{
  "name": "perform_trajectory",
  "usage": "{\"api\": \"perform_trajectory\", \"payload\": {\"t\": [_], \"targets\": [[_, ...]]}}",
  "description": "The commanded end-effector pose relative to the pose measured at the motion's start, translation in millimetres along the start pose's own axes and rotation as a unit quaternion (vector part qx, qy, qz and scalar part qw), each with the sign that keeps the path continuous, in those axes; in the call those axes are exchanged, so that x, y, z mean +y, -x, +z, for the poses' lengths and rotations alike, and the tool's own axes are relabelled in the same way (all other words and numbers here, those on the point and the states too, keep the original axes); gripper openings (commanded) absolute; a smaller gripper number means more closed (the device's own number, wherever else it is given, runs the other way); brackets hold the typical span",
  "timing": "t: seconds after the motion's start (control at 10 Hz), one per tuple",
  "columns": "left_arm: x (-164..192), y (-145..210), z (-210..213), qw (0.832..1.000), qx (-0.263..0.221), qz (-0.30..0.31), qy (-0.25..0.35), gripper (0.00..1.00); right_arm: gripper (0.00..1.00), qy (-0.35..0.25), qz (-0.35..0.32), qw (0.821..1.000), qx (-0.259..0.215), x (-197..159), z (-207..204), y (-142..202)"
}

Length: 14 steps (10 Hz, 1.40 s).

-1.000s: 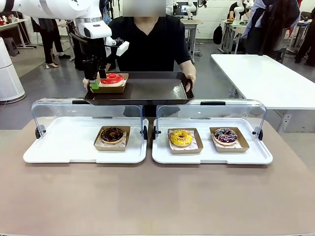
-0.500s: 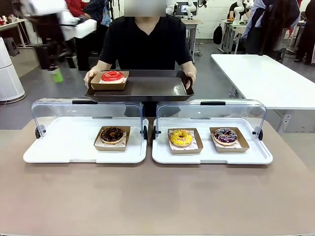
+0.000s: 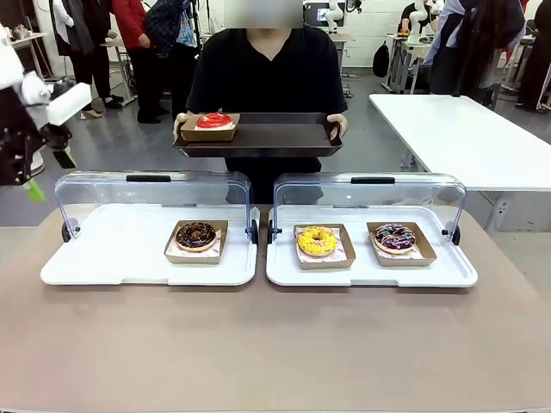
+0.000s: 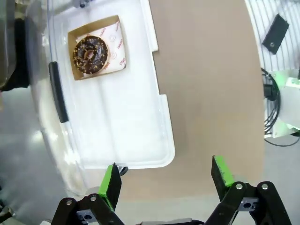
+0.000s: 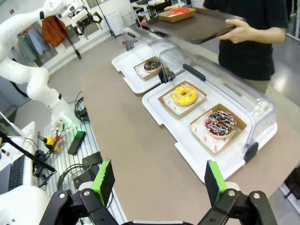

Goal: Provide the desired donut to the person.
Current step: Place the picked Paper togo box onto the Handle tray extended by the person, then pick up and lift the Paper togo box containing the Donut pointed at by the person.

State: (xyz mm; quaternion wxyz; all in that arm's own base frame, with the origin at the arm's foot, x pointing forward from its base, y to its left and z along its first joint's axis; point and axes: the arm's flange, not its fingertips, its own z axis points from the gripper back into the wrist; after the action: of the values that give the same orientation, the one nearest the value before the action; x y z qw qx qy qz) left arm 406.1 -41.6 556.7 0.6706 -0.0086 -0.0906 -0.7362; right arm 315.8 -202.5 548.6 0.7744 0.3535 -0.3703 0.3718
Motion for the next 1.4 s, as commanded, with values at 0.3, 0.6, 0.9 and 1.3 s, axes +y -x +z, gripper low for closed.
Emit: {"api": "perform_trajectory", "payload": {"t": [0.3, 0.6, 0.9, 1.3], "targets": [[-2, 17, -10, 1.0, -0.005, 0.004, -0.006, 1.0, 1.0, -0.003, 0.008, 1.0, -0.014, -1, 1, -2], [-2, 17, -10, 1.0, -0.005, 0.004, -0.006, 1.0, 1.0, -0.003, 0.008, 1.0, -0.014, -1, 1, -2], [-2, 17, -10, 1.0, -0.005, 0.004, -0.006, 1.0, 1.0, -0.003, 0.008, 1.0, -0.014, -1, 1, -2], [-5, 101, 3, 0.971, -0.216, 0.071, -0.069, 1.0, 1.0, -0.003, 0.008, 1.0, -0.014, -1, 1, -2]]}}
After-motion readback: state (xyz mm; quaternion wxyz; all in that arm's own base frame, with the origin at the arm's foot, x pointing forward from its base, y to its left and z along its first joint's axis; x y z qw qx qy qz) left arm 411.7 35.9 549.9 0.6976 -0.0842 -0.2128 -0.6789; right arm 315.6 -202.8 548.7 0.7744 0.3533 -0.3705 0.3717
